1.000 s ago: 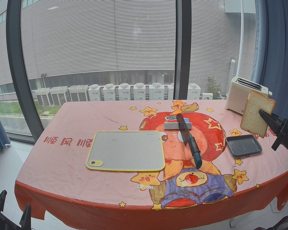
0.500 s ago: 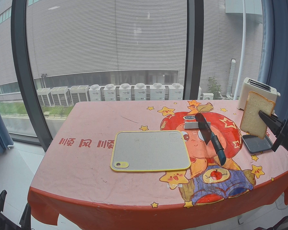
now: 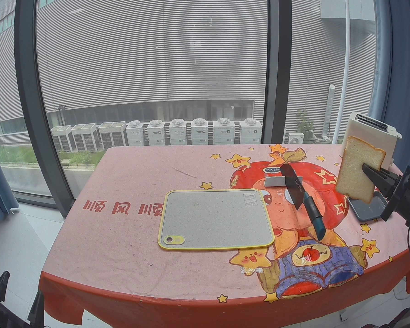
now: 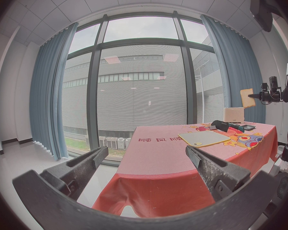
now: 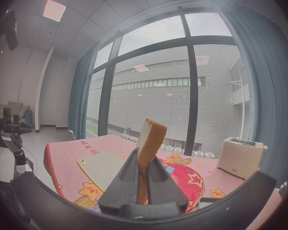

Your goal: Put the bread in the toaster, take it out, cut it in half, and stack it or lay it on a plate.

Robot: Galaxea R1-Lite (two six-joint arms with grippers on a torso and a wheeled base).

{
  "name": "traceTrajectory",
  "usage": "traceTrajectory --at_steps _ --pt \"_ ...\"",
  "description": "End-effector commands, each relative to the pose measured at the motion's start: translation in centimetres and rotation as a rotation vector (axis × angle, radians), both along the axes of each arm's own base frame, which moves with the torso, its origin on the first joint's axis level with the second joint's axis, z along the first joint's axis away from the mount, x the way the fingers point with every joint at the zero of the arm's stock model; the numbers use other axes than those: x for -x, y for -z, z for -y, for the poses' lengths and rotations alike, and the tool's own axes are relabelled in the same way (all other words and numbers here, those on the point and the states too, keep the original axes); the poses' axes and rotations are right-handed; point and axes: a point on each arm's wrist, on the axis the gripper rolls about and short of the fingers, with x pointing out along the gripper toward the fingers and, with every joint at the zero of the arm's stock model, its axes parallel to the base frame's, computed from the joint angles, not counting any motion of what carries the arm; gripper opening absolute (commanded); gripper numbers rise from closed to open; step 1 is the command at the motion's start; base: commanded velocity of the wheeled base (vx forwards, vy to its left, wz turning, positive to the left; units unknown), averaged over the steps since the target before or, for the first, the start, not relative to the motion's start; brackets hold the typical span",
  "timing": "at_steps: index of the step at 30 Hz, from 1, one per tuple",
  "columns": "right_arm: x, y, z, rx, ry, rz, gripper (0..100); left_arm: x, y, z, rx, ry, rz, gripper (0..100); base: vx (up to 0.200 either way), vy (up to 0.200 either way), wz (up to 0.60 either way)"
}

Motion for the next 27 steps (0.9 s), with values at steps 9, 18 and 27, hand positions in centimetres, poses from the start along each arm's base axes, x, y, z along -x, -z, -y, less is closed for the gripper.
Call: traceTrajectory --at_steps 9,18,27 --pt "-0.4 1.0 -1.3 0.005 -0.058 -0.055 0 -0.1 0.4 0.0 0.000 0.000 -0.017 100 0.000 0.000 0.00" --pt "-0.6 2.5 -3.0 0.018 -0.114 -0.127 0 -0.1 0.4 0.0 0.000 0.000 -0.017 100 0.000 0.000 0.00" --pt "-0.3 3.4 -4.0 0.029 -0.170 -0.168 0 -0.1 0.4 0.0 0.000 0.002 -0.017 100 0.000 0.000 0.00"
